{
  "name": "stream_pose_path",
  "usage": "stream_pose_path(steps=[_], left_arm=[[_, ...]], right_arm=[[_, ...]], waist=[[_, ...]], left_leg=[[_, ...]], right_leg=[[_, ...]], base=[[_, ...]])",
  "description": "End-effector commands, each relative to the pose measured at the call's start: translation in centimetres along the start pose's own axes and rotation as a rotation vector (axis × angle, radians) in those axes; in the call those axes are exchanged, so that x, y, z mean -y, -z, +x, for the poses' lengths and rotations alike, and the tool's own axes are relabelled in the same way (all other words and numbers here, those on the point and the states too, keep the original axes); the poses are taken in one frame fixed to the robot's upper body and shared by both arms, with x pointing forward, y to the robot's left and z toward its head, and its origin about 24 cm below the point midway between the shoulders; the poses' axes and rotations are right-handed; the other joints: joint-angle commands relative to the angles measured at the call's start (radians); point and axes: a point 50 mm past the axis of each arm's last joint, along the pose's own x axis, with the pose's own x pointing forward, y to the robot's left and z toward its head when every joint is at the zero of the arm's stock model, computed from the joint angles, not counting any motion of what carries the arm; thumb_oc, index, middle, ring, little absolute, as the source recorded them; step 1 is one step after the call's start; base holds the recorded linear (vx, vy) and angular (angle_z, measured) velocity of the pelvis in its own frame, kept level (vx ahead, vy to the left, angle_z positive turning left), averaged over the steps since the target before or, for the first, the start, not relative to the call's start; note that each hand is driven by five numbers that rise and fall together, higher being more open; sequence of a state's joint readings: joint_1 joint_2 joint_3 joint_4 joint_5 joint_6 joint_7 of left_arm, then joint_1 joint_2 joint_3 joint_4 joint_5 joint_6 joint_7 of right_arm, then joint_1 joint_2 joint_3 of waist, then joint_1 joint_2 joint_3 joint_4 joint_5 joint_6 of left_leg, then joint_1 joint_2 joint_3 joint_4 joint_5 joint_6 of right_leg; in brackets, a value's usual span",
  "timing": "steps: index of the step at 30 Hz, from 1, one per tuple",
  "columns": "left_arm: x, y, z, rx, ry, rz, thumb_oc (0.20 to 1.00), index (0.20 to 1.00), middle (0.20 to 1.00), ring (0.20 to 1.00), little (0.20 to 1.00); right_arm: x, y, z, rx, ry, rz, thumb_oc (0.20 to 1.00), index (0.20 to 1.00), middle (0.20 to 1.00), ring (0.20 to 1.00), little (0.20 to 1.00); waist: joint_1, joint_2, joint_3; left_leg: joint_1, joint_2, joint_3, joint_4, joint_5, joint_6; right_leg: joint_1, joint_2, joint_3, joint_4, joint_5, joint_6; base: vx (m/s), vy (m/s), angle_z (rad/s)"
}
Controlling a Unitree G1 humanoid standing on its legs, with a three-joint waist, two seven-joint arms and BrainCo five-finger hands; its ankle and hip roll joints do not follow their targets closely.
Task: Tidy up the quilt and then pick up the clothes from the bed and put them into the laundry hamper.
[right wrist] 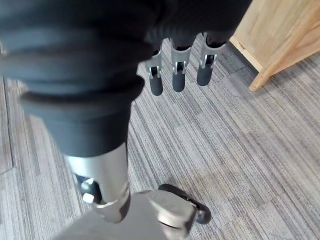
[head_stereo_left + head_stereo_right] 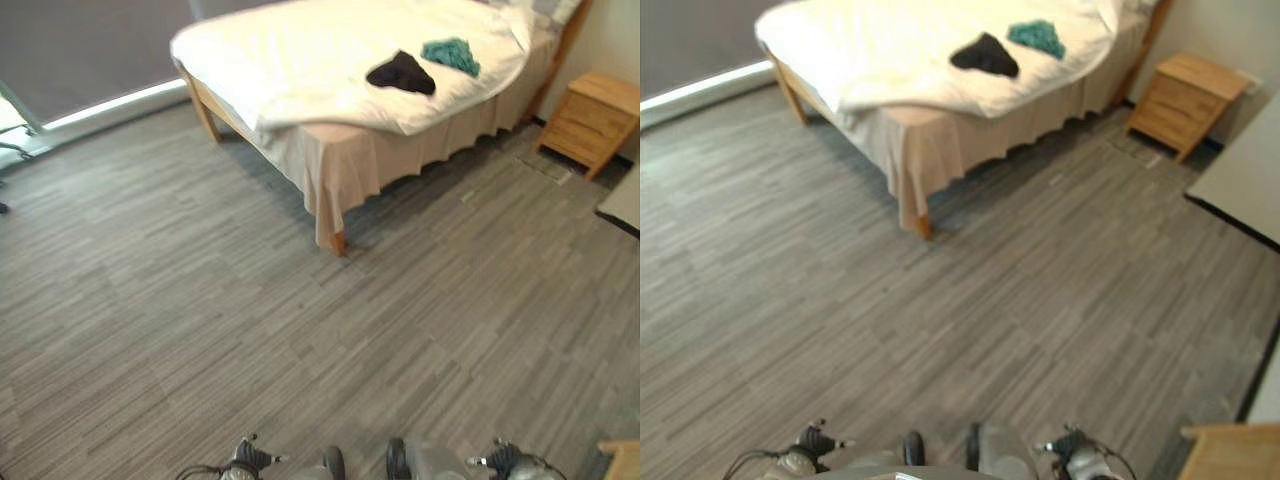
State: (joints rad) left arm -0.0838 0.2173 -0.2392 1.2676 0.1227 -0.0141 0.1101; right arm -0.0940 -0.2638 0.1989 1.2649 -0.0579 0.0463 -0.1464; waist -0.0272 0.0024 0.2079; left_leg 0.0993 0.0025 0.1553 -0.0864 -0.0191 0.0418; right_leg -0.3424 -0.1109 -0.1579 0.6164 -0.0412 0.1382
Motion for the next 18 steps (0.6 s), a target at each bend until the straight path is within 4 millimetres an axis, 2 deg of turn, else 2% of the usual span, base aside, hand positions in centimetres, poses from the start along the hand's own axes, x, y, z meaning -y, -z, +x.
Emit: stream_pose_path(steps=[1, 2, 3, 4, 5, 6, 7, 8, 9, 10, 11, 12, 13, 14, 15, 16, 17, 18], left_arm=[[-1.6, 0.2, 0.1, -0.008, -0.044, 0.011, 1.0, 1.0, 1.0, 1.0, 1.0], [-1.9, -0.2, 0.2, 0.002, -0.05, 0.018, 1.0, 1.0, 1.0, 1.0, 1.0], [-2.1, -0.6, 0.3, 0.012, -0.054, 0.025, 1.0, 1.0, 1.0, 1.0, 1.0], [-2.3, -0.8, 0.3, 0.015, -0.059, 0.038, 1.0, 1.0, 1.0, 1.0, 1.0], [-2.3, -0.9, 0.3, 0.018, -0.056, 0.053, 1.0, 1.0, 1.0, 1.0, 1.0], [-2.2, -0.8, 0.3, 0.014, -0.051, 0.066, 1.0, 1.0, 1.0, 1.0, 1.0], [-2.1, -0.9, 0.3, 0.018, -0.043, 0.083, 1.0, 1.0, 1.0, 1.0, 1.0], [-1.8, -1.0, 0.3, 0.024, -0.039, 0.086, 1.0, 1.0, 1.0, 1.0, 1.0], [-1.8, -1.0, 0.3, 0.024, -0.038, 0.085, 1.0, 1.0, 1.0, 1.0, 1.0], [-1.6, -1.2, 0.3, 0.032, -0.033, 0.094, 1.0, 1.0, 1.0, 1.0, 1.0], [-1.4, -1.6, 0.3, 0.044, -0.031, 0.09, 1.0, 1.0, 1.0, 1.0, 1.0], [-1.3, -2.0, 0.4, 0.057, -0.035, 0.095, 1.0, 1.0, 1.0, 1.0, 1.0], [-2.0, -3.2, 0.4, 0.096, -0.066, 0.091, 1.0, 1.0, 1.0, 1.0, 1.0], [-2.6, -3.8, 0.4, 0.114, -0.092, 0.074, 1.0, 1.0, 1.0, 1.0, 1.0], [-2.6, -3.8, 0.4, 0.114, -0.094, 0.074, 1.0, 1.0, 1.0, 1.0, 1.0], [-2.9, -4.7, 0.4, 0.143, -0.119, 0.041, 1.0, 1.0, 1.0, 1.0, 1.0], [-2.6, -4.5, 0.4, 0.139, -0.116, 0.028, 1.0, 1.0, 1.0, 1.0, 1.0], [-2.6, -4.5, 0.4, 0.139, -0.117, 0.029, 1.0, 1.0, 1.0, 1.0, 1.0]], right_arm=[[0.4, 0.4, 0.0, -0.01, 0.016, 0.07, 1.0, 1.0, 1.0, 1.0, 1.0], [0.5, 0.6, 0.0, -0.016, 0.018, 0.073, 1.0, 1.0, 1.0, 1.0, 1.0], [0.5, 0.7, 0.0, -0.022, 0.021, 0.075, 1.0, 1.0, 1.0, 1.0, 1.0], [0.3, 1.0, -0.1, -0.028, 0.016, 0.077, 1.0, 1.0, 1.0, 1.0, 1.0], [0.2, 1.4, -0.1, -0.041, 0.011, 0.076, 1.0, 1.0, 1.0, 1.0, 1.0], [0.0, 2.1, -0.2, -0.059, 0.005, 0.069, 1.0, 1.0, 1.0, 1.0, 1.0], [0.0, 3.0, -0.4, -0.083, 0.003, 0.063, 1.0, 1.0, 1.0, 1.0, 1.0], [-0.1, 4.2, -0.6, -0.116, -0.006, 0.04, 1.0, 1.0, 1.0, 1.0, 1.0], [-0.1, 4.2, -0.6, -0.116, -0.005, 0.039, 1.0, 1.0, 1.0, 1.0, 1.0], [0.3, 4.8, -0.6, -0.135, -0.004, 0.028, 1.0, 1.0, 1.0, 1.0, 1.0], [0.4, 5.3, -0.7, -0.148, -0.002, 0.012, 1.0, 1.0, 1.0, 1.0, 1.0], [0.6, 5.3, -0.7, -0.153, 0.002, -0.002, 1.0, 1.0, 1.0, 1.0, 1.0], [1.3, 4.9, -0.5, -0.139, 0.021, -0.019, 1.0, 1.0, 1.0, 1.0, 1.0], [1.8, 3.9, -0.3, -0.107, 0.037, -0.02, 1.0, 1.0, 1.0, 1.0, 1.0], [1.8, 3.8, -0.3, -0.106, 0.036, -0.02, 1.0, 1.0, 1.0, 1.0, 1.0], [2.5, 2.4, 0.0, -0.07, 0.061, -0.019, 1.0, 1.0, 1.0, 1.0, 1.0], [2.7, 1.7, 0.1, -0.05, 0.069, -0.031, 1.0, 1.0, 1.0, 1.0, 1.0], [2.7, 1.7, 0.1, -0.049, 0.068, -0.031, 1.0, 1.0, 1.0, 1.0, 1.0]], waist=[[-0.032, -0.028, -0.011], [-0.048, -0.041, -0.008], [-0.069, -0.036, -0.002], [-0.095, -0.041, -0.001], [-0.113, -0.033, -0.004], [-0.138, -0.028, -0.013], [-0.144, -0.024, -0.022], [-0.153, -0.018, -0.024], [-0.152, -0.015, -0.023], [-0.163, -0.001, -0.028], [-0.162, 0.015, -0.027], [-0.157, 0.013, -0.024], [-0.115, -0.03, 0.013], [-0.089, -0.049, 0.038], [-0.093, -0.055, 0.037], [-0.047, -0.083, 0.062], [-0.006, -0.095, 0.069], [-0.007, -0.099, 0.068]], left_leg=[[0.115, 0.024, -0.09, -0.001, -0.126, -0.071], [0.127, 0.017, -0.101, -0.001, -0.143, -0.083], [0.142, 0.032, -0.112, -0.001, -0.164, -0.097], [0.166, 0.037, -0.121, -0.001, -0.185, -0.113], [0.186, 0.054, -0.126, -0.001, -0.206, -0.124], [0.225, 0.065, -0.132, -0.001, -0.235, -0.131], [0.245, 0.073, -0.136, -0.001, -0.255, -0.134], [0.285, 0.085, -0.153, -0.001, -0.248, -0.131], [0.287, 0.088, -0.151, -0.001, -0.25, -0.132], [0.297, 0.114, -0.153, 0.036, -0.224, -0.14], [0.27, 0.14, -0.147, 0.15, -0.168, -0.154], [0.204, 0.142, -0.14, 0.282, -0.084, -0.17], [-0.023, 0.102, -0.179, 0.667, 0.076, -0.168], [-0.085, 0.081, -0.187, 0.784, 0.077, -0.156], [-0.09, 0.074, -0.189, 0.783, 0.082, -0.155], [-0.215, 0.074, -0.155, 0.879, 0.045, -0.132], [-0.304, 0.078, -0.118, 0.818, 0.008, -0.127], [-0.304, 0.074, -0.117, 0.813, 0.013, -0.126]], right_leg=[[0.046, -0.041, 0.005, -0.342, 0.095, 0.064], [0.026, -0.052, 0.002, -0.442, 0.115, 0.067], [0.017, -0.052, -0.014, -0.544, 0.151, 0.076], [-0.019, -0.059, -0.004, -0.605, 0.18, 0.086], [-0.039, -0.058, 0.0, -0.64, 0.197, 0.098], [-0.068, -0.059, 0.012, -0.641, 0.214, 0.103], [-0.063, -0.057, 0.011, -0.632, 0.215, 0.1], [-0.074, -0.048, 0.008, -0.595, 0.234, 0.084], [-0.073, -0.045, 0.007, -0.592, 0.231, 0.084], [-0.074, -0.033, -0.007, -0.56, 0.219, 0.067], [-0.057, -0.009, -0.009, -0.537, 0.206, 0.048], [-0.027, 0.0, -0.018, -0.531, 0.189, 0.024], [0.063, 0.013, -0.021, -0.548, 0.152, -0.035], [0.102, 0.022, -0.007, -0.559, 0.131, -0.055], [0.1, 0.015, -0.008, -0.56, 0.133, -0.054], [0.179, 0.015, 0.016, -0.585, 0.095, -0.068], [0.257, 0.017, 0.036, -0.618, 0.057, -0.068], [0.255, 0.013, 0.036, -0.619, 0.059, -0.067]], base=[[0.44, -0.09, 0.07], [0.47, -0.098, 0.0], [0.51, -0.113, 0.16], [0.54, -0.102, 0.29], [0.66, -0.123, 0.64], [0.65, -0.122, 0.63], [0.69, -0.148, 0.73], [0.43, -0.102, 0.55], [0.39, -0.118, 0.5], [0.36, -0.142, 0.34], [0.49, -0.244, 0.19], [0.57, -0.465, 0.11], [0.51, -0.501, 0.05], [0.36, -0.401, 0.12], [0.41, -0.273, 0.14], [0.62, -0.192, -0.12], [0.62, -0.191, -0.39], [0.58, -0.019, -0.72]])
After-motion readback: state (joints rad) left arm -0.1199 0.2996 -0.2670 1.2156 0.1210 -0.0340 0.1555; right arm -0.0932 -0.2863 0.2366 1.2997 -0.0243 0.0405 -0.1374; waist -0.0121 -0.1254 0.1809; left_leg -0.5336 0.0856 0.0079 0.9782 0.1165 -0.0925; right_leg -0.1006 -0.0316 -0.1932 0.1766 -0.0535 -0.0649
